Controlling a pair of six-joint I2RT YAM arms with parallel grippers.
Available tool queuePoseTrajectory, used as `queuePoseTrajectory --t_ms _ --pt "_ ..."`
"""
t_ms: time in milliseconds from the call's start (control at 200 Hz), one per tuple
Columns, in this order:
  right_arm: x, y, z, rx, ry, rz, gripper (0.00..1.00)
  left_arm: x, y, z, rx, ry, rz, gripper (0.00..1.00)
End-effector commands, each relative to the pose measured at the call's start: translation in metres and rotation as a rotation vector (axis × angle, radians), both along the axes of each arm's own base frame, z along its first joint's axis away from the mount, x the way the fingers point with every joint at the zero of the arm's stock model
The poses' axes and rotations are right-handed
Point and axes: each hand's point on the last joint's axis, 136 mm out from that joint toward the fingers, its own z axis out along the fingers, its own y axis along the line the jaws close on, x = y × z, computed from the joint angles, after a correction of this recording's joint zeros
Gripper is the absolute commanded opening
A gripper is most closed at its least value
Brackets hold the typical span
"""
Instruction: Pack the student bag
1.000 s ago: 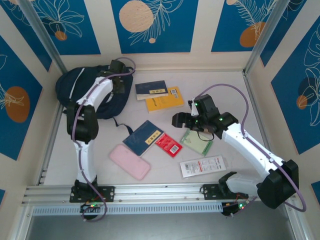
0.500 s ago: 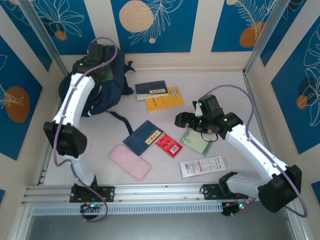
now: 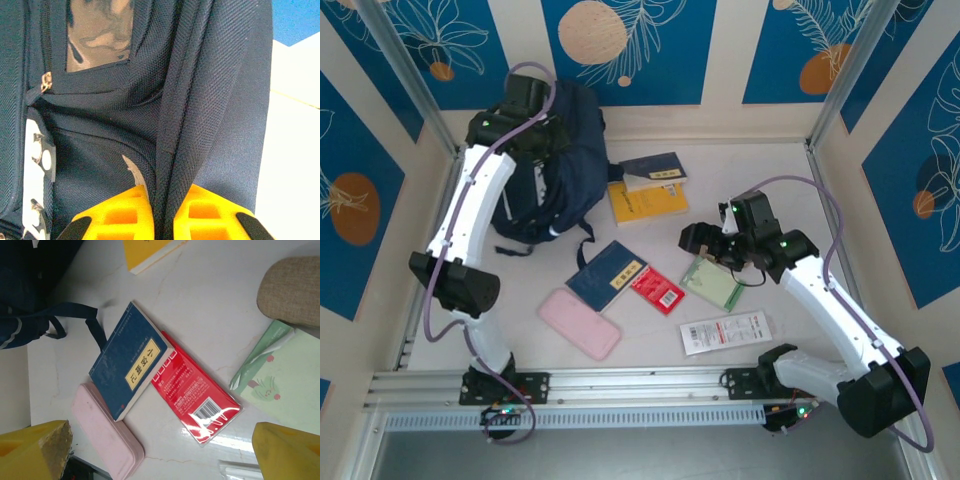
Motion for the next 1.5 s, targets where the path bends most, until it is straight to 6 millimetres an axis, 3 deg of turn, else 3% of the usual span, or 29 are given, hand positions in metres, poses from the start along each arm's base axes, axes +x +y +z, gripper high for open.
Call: queuePoseTrajectory --t_ms 0,120,280,390,455,535,610,715,785,900,990,1110,1185,1250,1365,1495 --pt "-0.005 0.0 -0.003 0.023 0.025 -0.003 0.93 0.005 -0.055 0.038 -0.143 -0.115 -0.1 0.0" --pt "0.001 -0.009 -0.003 0.004 0.014 -0.028 0.94 0.005 -0.091 0.014 -0.162 -0.064 -0.112 0.0" --pt "0.009 -0.02 0.0 -0.015 0.0 -0.058 1.0 0.009 -0.162 -0.01 -0.216 -0.065 -0.232 0.0" --pt "0.013 -0.024 0.005 -0.021 -0.029 -0.077 1.0 0.013 -0.207 -0.028 -0.293 -0.016 -0.37 0.4" --pt "0.015 -0.025 0.006 -0.027 -0.022 -0.084 1.0 0.009 -0.218 -0.033 -0.313 0.017 -0.437 0.52" --pt "0.018 -0.023 0.006 -0.023 0.0 -0.095 0.95 -0.003 -0.218 -0.022 -0.296 -0.012 -0.508 0.61" --pt "0.022 -0.02 0.004 -0.014 0.025 -0.123 0.9 -0.012 -0.206 -0.006 -0.258 -0.059 -0.526 0.7" --pt "0.028 -0.011 0.0 0.014 0.054 -0.175 0.87 -0.025 -0.177 0.009 -0.219 -0.1 -0.5 0.71" --pt "0.033 -0.005 -0.003 0.016 0.108 -0.24 0.82 -0.031 -0.146 0.01 -0.194 -0.093 -0.421 0.71" --pt "0.04 0.013 -0.011 -0.014 0.17 -0.303 0.75 -0.041 -0.083 -0.004 -0.144 -0.053 -0.23 0.7" --pt "0.045 0.035 -0.016 -0.06 0.184 -0.312 0.76 -0.057 -0.038 -0.009 -0.098 -0.063 -0.102 0.7" --pt "0.049 0.06 -0.038 -0.065 0.285 -0.374 0.9 -0.084 0.007 -0.014 -0.086 -0.09 0.028 0.71" --pt "0.051 0.075 -0.055 -0.013 0.355 -0.424 0.97 -0.101 0.024 -0.019 -0.086 -0.104 0.069 0.72" --pt "0.054 0.088 -0.067 0.029 0.39 -0.468 0.98 -0.115 0.035 -0.025 -0.076 -0.109 0.086 0.72" --pt "0.067 0.108 -0.089 0.106 0.416 -0.516 0.87 -0.13 0.046 -0.036 -0.047 -0.117 0.087 0.72" --pt "0.084 0.118 -0.115 0.125 0.418 -0.559 0.77 -0.139 0.053 -0.053 -0.015 -0.09 0.083 0.72"
